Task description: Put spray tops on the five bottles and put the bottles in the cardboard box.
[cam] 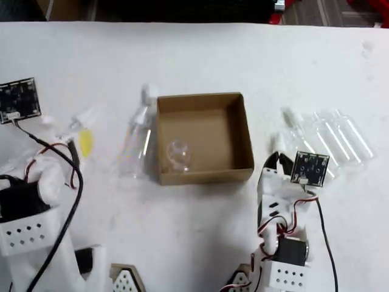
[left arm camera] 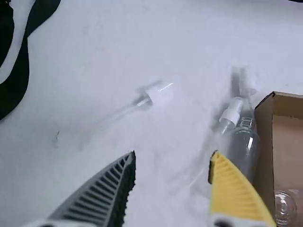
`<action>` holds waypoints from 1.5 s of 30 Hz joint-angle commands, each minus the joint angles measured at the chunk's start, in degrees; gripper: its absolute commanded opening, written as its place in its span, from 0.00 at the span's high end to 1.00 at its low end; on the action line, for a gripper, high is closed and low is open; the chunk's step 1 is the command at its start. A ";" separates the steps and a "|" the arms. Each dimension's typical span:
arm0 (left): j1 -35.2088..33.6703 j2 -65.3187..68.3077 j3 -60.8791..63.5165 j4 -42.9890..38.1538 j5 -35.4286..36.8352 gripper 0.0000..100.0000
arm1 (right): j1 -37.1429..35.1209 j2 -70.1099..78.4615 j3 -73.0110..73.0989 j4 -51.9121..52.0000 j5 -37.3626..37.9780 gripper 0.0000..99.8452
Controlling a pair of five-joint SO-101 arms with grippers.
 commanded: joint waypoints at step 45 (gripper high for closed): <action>18.95 97.54 -80.53 11.34 -8.79 0.77 | 0.13 -0.22 0.26 1.45 0.62 0.98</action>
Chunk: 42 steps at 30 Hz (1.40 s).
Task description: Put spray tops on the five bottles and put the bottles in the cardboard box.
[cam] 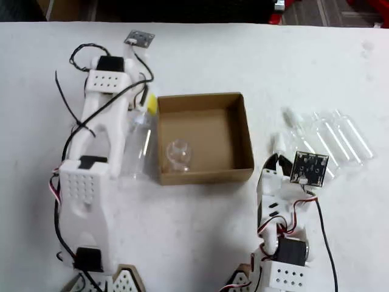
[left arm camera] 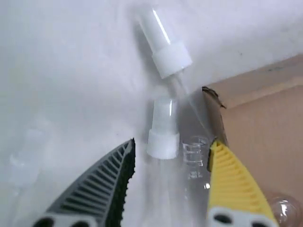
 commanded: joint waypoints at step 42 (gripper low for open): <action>-5.85 3.38 -5.63 17.23 22.15 0.77 | 0.22 -0.22 0.26 0.66 0.62 0.98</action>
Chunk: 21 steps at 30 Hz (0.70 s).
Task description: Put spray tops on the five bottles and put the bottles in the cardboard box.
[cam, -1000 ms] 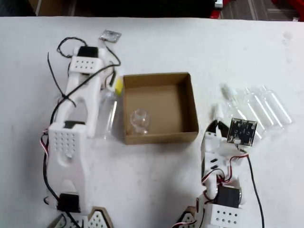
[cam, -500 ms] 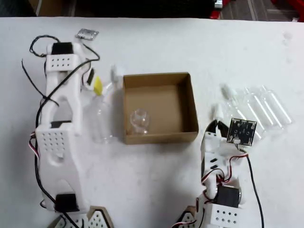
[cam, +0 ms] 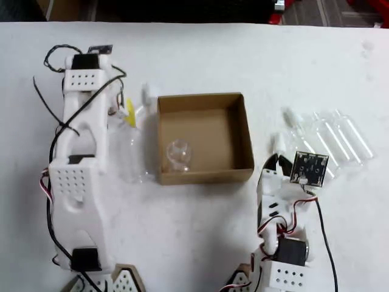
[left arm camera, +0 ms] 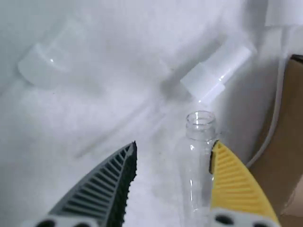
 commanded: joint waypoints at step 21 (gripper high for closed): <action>4.53 -0.66 10.46 -13.27 17.05 0.77 | 0.22 -0.22 0.26 0.48 0.62 0.98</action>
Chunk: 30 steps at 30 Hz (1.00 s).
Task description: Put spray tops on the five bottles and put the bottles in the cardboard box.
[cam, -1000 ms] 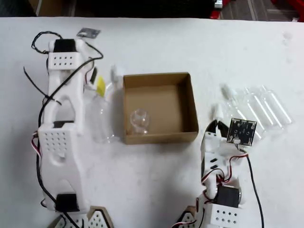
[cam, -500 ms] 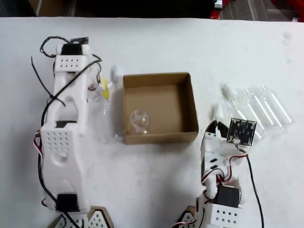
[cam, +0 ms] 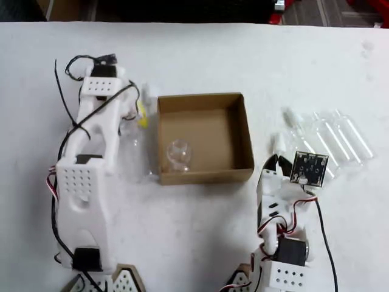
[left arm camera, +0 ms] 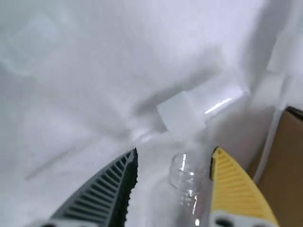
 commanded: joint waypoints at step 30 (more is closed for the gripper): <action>3.65 -1.19 -0.53 -1.14 1.67 0.89 | 0.22 -0.22 0.26 0.22 0.62 0.98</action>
